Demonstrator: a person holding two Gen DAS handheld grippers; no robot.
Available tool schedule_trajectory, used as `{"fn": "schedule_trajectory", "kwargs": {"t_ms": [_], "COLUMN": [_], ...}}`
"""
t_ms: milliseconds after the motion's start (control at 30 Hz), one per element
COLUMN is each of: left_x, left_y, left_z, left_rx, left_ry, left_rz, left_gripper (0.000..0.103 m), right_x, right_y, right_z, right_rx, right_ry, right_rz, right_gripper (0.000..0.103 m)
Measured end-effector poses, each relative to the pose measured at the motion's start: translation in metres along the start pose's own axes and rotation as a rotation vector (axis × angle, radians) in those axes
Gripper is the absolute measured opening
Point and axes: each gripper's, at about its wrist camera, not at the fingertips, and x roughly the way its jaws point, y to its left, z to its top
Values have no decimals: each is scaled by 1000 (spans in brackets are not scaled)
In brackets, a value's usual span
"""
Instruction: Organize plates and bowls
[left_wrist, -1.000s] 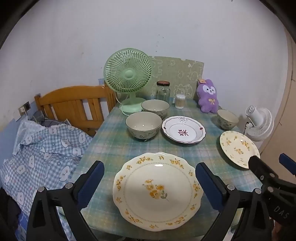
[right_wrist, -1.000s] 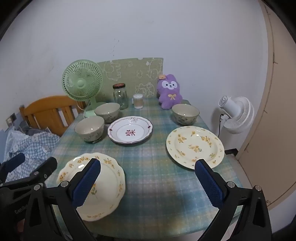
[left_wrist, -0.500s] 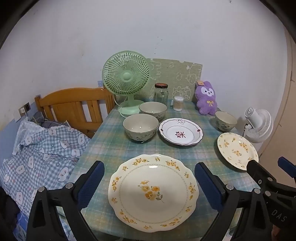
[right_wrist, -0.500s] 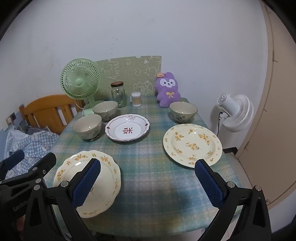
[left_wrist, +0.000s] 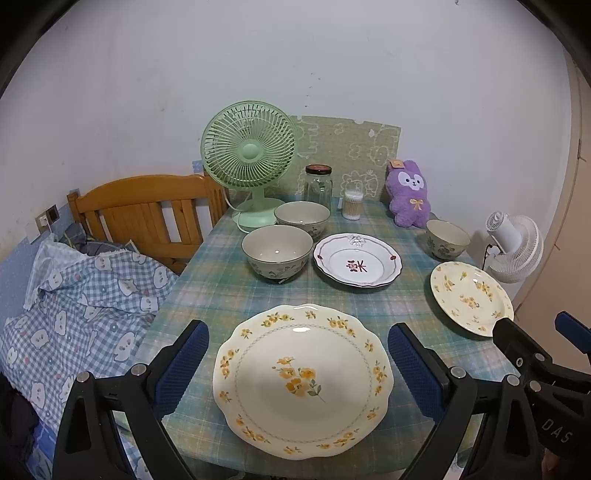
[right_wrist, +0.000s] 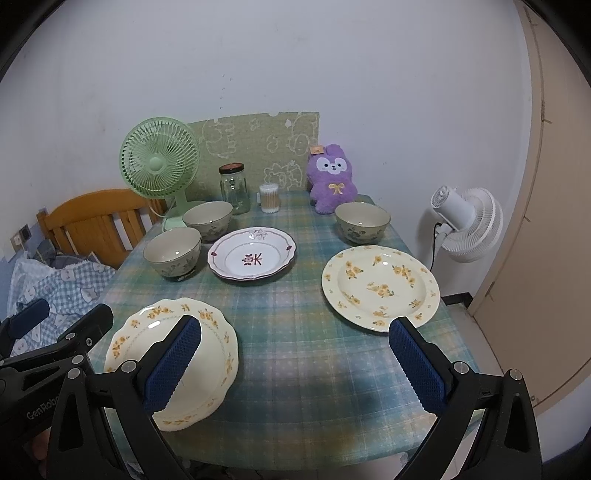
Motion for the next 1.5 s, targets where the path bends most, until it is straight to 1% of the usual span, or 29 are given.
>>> {"fn": "schedule_trajectory", "kwargs": {"t_ms": [500,1500], "left_x": [0,0], "left_y": [-1,-3], "left_z": [0,-1], "left_rx": [-1,10], "left_ry": [-1,5], "left_rz": [0,-6], "left_gripper": [98,98], "right_x": [-2,-3], "right_y": [2,1], "right_z": [-1,1], "right_rx": [-1,6], "right_ry": [-5,-4], "right_rz": [-15,-18], "right_gripper": [103,103]}}
